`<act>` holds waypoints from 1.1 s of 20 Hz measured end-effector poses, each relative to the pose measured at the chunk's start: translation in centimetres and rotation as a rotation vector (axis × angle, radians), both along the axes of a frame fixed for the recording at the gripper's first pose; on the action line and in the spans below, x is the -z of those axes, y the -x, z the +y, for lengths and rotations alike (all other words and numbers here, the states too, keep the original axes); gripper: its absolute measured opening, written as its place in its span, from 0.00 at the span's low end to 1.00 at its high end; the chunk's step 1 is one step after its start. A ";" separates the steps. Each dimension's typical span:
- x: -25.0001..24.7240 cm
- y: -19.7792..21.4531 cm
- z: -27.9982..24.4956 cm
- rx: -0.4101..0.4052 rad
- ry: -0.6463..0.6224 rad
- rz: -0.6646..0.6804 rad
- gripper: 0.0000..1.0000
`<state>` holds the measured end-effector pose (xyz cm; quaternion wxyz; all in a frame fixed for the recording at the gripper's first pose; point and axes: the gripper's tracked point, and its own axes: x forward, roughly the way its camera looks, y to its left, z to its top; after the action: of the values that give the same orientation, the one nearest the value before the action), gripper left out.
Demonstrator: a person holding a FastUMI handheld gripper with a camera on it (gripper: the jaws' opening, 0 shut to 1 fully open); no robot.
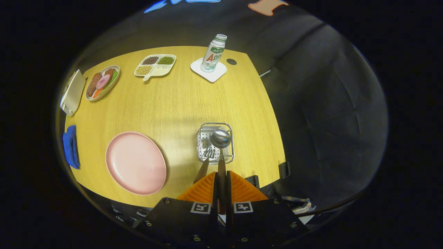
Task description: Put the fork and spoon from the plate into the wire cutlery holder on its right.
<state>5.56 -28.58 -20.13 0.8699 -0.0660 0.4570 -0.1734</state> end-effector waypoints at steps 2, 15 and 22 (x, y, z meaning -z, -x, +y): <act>-0.1 -0.2 0.1 -0.008 -0.006 -0.006 0.13; -1.5 0.2 1.3 -0.017 -0.006 -0.041 0.13; -1.9 -0.6 1.2 0.001 -0.038 -0.109 0.13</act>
<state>6.11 -27.34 -18.24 0.8946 -0.0400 0.4120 -0.1684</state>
